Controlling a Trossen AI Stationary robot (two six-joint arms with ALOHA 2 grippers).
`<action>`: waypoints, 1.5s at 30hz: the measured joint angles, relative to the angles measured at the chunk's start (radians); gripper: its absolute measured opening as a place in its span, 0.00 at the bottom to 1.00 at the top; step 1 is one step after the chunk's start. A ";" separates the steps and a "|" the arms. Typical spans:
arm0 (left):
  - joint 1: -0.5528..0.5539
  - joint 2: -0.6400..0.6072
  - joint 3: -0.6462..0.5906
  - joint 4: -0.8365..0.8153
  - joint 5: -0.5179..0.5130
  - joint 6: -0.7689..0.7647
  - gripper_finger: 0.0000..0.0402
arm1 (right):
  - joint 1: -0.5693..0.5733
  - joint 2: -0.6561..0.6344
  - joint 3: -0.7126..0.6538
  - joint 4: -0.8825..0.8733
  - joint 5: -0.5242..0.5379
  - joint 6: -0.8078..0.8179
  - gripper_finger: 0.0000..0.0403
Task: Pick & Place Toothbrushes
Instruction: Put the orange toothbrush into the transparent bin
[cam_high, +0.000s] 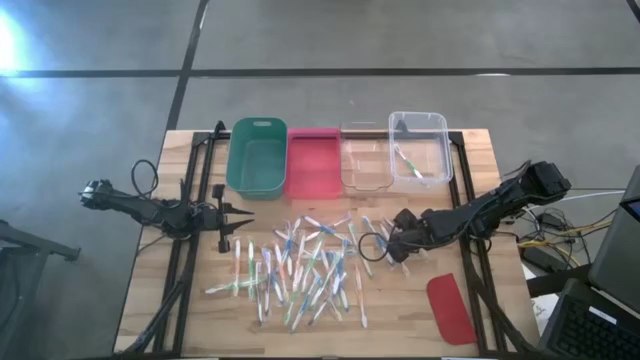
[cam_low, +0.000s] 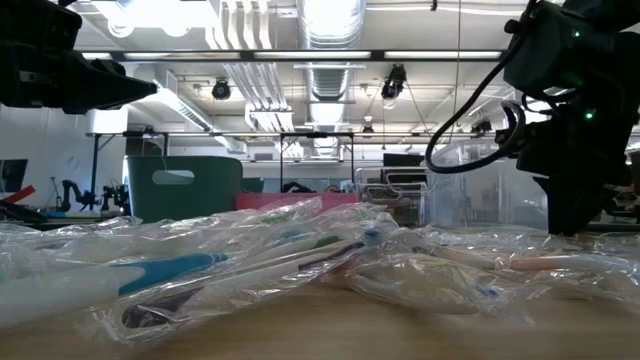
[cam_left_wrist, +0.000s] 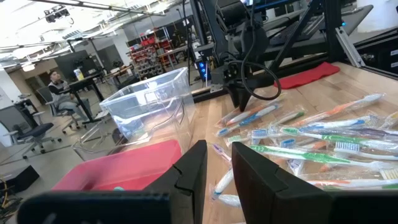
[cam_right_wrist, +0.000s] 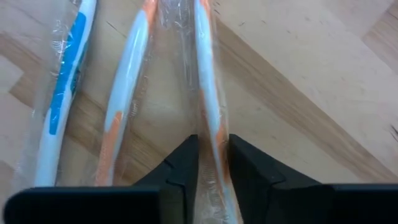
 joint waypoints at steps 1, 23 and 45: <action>0.000 0.000 0.000 0.000 0.000 0.000 0.20 | 0.000 0.000 0.000 0.000 0.000 -0.001 0.14; 0.000 0.000 0.000 0.000 0.000 0.000 0.20 | 0.000 0.001 0.177 -0.261 -0.005 -0.078 0.05; 0.000 0.000 0.000 0.000 0.000 0.000 0.20 | -0.130 0.000 0.731 -0.402 0.138 -0.479 0.05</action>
